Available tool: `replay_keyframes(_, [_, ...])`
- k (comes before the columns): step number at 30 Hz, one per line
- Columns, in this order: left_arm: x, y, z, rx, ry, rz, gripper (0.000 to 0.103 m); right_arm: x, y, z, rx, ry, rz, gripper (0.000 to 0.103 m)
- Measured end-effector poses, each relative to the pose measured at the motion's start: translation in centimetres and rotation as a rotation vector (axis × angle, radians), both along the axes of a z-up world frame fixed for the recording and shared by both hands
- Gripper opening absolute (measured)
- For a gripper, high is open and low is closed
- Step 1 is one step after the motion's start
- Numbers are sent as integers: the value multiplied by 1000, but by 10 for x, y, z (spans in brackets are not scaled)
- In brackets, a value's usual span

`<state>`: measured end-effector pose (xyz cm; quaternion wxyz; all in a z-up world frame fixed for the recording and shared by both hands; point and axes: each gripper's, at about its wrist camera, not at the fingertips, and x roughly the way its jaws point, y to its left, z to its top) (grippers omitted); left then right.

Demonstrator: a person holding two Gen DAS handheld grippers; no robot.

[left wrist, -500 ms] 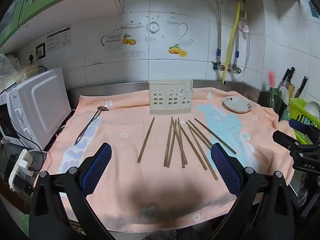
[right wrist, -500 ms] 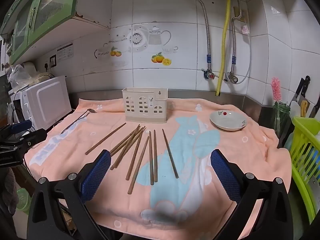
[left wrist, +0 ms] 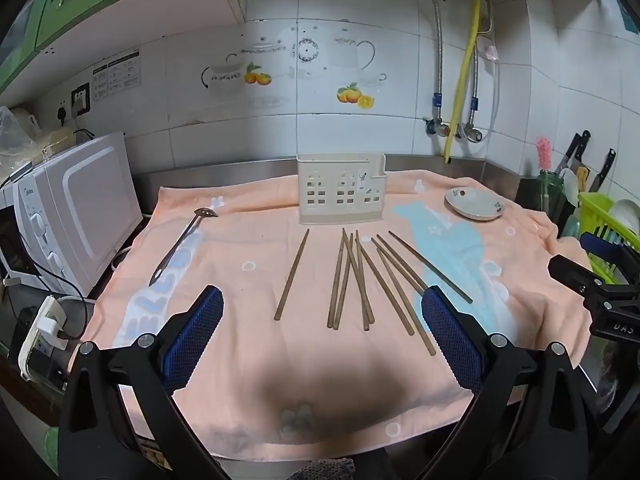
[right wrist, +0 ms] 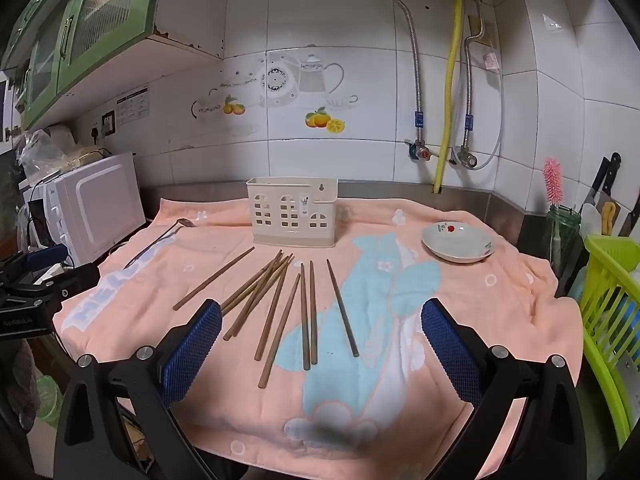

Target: Organize utensils

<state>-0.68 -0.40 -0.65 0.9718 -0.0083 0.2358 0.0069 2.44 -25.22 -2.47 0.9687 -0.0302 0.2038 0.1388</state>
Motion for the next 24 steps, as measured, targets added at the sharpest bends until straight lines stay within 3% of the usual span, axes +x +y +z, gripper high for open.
replay_keyframes(24, [4, 6, -1, -5, 16, -6, 98, -1, 8, -6, -7, -1, 26, 97])
